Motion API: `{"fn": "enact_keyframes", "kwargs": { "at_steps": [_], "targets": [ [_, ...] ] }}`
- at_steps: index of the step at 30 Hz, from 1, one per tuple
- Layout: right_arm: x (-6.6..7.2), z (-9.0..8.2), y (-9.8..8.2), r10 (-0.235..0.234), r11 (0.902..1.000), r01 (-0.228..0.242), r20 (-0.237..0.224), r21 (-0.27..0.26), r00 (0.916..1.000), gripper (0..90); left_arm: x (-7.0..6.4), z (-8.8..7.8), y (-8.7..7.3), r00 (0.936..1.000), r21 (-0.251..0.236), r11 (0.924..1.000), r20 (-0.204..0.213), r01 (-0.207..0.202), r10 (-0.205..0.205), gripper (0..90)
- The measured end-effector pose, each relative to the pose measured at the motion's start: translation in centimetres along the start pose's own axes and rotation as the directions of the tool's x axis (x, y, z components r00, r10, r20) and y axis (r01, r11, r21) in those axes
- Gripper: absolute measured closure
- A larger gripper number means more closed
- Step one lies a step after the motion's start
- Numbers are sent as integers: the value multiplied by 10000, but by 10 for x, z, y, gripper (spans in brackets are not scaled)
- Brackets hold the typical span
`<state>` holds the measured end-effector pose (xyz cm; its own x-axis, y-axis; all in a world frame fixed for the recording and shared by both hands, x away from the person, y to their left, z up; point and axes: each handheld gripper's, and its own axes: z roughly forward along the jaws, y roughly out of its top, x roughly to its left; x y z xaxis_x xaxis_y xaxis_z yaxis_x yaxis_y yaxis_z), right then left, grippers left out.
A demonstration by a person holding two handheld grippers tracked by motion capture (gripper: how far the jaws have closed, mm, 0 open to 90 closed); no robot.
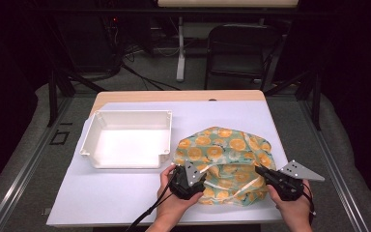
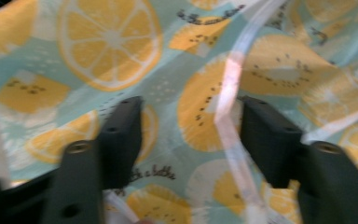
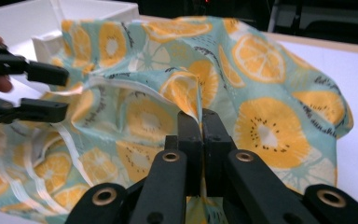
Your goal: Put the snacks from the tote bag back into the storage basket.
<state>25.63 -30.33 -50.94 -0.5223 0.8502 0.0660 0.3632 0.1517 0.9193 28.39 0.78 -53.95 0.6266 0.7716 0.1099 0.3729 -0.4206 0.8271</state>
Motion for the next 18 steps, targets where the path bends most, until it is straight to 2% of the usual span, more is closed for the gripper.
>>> {"fn": "enact_keyframes", "kwargs": {
  "at_steps": [4, 5, 7, 9, 13, 18],
  "targets": [
    [-1, -4, 6, 120, 9996, -122, -111, -246, 9999, 884, 7, -3, 7, 9997, -145, 9998, 193, 162, -160, 645],
    [-2, -4, 8, 160, 9993, -168, -230, -347, 9996, 883, 8, -3, 8, 9991, -206, 9995, 357, 230, -222, 681],
    [-2, -4, 13, 153, 9989, -165, -270, -447, 9995, 884, 9, -5, 12, 9984, -399, 9990, 536, 204, -183, 782],
    [0, -4, 18, 120, 9982, -133, -223, -589, 9997, 884, 8, -7, 15, 9978, -529, 9984, 645, 200, -166, 836],
    [2, -1, 27, 5, 9975, -14, -127, -711, 9999, 884, 11, -10, 23, 9962, -803, 9960, 811, 391, -326, 899],
    [-2, 1, 39, 26, 9979, -27, -19, -647, 10000, 884, 19, -11, 38, 9942, -1034, 9927, 940, 620, -523, 900]
  ]
}}
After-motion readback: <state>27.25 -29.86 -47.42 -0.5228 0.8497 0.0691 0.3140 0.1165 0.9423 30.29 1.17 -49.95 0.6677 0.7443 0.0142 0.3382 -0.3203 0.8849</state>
